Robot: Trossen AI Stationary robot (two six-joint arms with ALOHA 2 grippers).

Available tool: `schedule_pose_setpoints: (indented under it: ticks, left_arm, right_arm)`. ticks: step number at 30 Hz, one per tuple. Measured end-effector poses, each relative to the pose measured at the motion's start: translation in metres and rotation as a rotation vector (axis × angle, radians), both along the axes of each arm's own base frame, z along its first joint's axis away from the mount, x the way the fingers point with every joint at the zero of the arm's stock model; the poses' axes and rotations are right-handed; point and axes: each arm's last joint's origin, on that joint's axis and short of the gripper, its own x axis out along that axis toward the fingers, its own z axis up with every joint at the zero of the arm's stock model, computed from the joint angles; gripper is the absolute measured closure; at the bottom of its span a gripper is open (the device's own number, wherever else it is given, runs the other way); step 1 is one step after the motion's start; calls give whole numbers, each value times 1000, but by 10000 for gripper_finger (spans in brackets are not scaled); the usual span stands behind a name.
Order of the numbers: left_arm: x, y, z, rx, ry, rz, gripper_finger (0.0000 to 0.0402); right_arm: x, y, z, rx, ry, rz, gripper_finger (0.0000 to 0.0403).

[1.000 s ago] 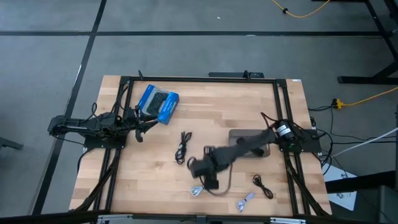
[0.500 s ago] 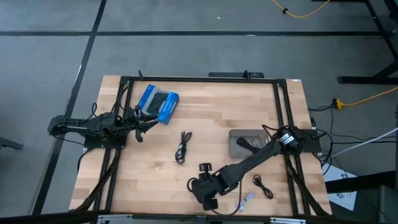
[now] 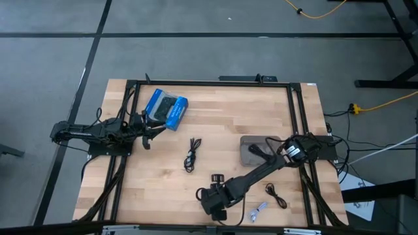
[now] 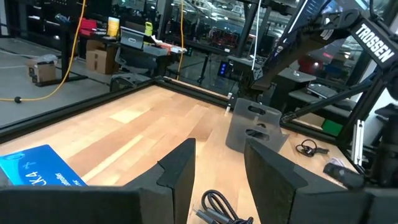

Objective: Pick and place USB-C Cables
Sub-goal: Put the white charger cable into the black bin

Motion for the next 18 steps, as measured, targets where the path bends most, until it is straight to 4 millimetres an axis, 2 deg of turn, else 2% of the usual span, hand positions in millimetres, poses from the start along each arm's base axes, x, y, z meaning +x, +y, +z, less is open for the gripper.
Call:
schedule_pose_setpoints:
  ticks: [6,9,13,18]
  left_arm:
    - [0,0,0,-6,-1,-5,271]
    - [0,0,0,-8,-2,-11,271]
    - [0,0,0,-8,-2,-10,271]
    - [0,0,0,-8,-2,-10,271]
  right_arm:
    - [-1,-1,-3,16,20,-90,245]
    - [-1,-2,-3,40,34,-181,285]
    - [-1,-3,-3,56,39,-247,362]
    - [-1,-3,-2,40,41,-226,365]
